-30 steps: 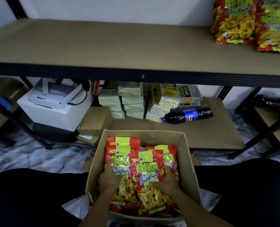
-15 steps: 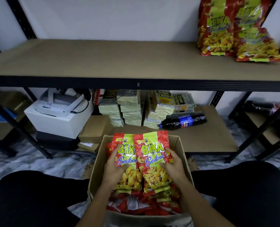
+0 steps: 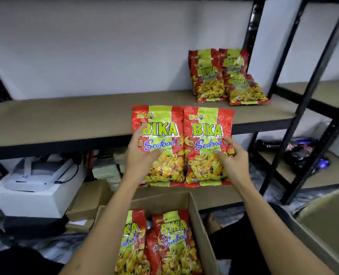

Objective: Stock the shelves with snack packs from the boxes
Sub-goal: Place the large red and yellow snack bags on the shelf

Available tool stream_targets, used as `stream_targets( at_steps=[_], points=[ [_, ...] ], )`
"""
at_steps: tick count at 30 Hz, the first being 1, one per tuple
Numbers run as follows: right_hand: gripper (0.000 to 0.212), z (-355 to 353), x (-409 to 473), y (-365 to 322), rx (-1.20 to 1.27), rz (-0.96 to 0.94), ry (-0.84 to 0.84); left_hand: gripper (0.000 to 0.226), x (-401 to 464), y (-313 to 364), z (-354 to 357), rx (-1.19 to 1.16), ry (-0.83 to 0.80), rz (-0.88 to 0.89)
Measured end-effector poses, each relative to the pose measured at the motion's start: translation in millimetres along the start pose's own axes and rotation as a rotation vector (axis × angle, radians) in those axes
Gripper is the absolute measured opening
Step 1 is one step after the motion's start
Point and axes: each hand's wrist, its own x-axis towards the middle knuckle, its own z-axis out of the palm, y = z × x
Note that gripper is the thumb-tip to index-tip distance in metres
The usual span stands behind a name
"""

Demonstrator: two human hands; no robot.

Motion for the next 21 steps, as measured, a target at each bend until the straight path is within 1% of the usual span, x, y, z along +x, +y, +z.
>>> stream_targets(
  at_steps=[2, 5, 9, 14, 18, 21],
  points=[
    [0.057, -17, 19, -15, -0.038, -0.035, 0.043, 0.080, 14, 23, 17, -0.009, -0.012, 0.033],
    [0.059, -47, 49, -39, -0.101, -0.082, 0.129, 0.081, 38, 53, 49, -0.087, -0.047, 0.064],
    [0.056, -87, 91, -56, -0.204, -0.052, 0.219, 0.084, 70, 76, 92, -0.119, -0.071, 0.058],
    [0.051, -124, 150, -67, -0.333, -0.014, 0.263, 0.085, 116, 85, 147, -0.142, -0.097, 0.012],
    [0.044, -145, 197, -61, -0.523, 0.008, 0.257, 0.088, 147, 82, 195, -0.161, -0.109, -0.061],
    [0.052, -158, 232, -50, -0.652, 0.030, 0.325, 0.096, 176, 72, 229, -0.154, -0.093, -0.064]
  ],
)
